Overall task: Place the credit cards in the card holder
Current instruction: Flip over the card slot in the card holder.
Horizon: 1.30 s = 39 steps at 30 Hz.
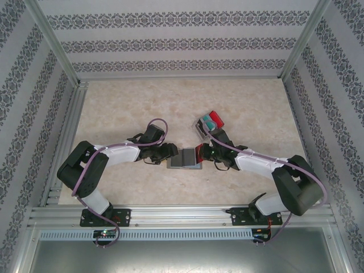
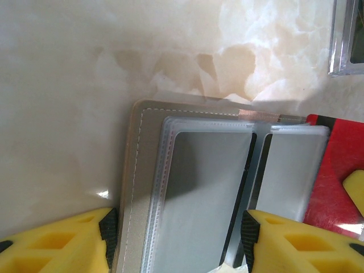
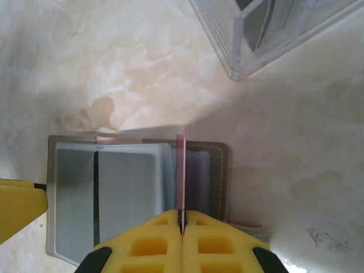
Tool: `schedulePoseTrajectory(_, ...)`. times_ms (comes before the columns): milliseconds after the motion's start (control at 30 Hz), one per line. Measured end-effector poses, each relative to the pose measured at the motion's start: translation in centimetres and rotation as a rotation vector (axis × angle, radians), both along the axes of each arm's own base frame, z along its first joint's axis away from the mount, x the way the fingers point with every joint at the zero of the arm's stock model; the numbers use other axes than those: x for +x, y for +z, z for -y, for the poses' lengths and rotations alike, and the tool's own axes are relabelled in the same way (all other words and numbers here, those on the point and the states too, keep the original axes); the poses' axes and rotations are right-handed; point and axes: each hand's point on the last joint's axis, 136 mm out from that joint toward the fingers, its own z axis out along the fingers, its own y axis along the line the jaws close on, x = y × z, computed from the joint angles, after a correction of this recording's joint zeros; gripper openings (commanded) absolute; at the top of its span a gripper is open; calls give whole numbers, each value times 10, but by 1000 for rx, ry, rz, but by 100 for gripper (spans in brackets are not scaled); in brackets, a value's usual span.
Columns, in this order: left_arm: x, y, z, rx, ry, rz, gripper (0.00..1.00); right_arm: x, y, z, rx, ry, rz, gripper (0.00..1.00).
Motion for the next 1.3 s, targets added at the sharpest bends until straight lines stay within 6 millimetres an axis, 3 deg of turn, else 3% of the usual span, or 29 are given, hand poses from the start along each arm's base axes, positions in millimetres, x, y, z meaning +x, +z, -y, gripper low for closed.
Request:
schedulePoseTrajectory(400,0,0,0,0,0,0,61,2,15,-8,51,9,21,2)
schedulePoseTrajectory(733,1,3,-1,8,7,17,61,7,47,-44,120,93,67,2)
schedulePoseTrajectory(867,7,30,-10,27,46,110,66,3,41,-60,122,134,43,2)
schedulePoseTrajectory(1033,9,60,-29,48,117,221,69,1,30,-63,114,134,13,0)
schedulePoseTrajectory(1167,4,51,-36,69,123,212,68,1,27,-55,139,105,21,0)
schedulePoseTrajectory(1300,3,35,-29,67,98,166,64,-2,10,-39,172,48,-13,0)
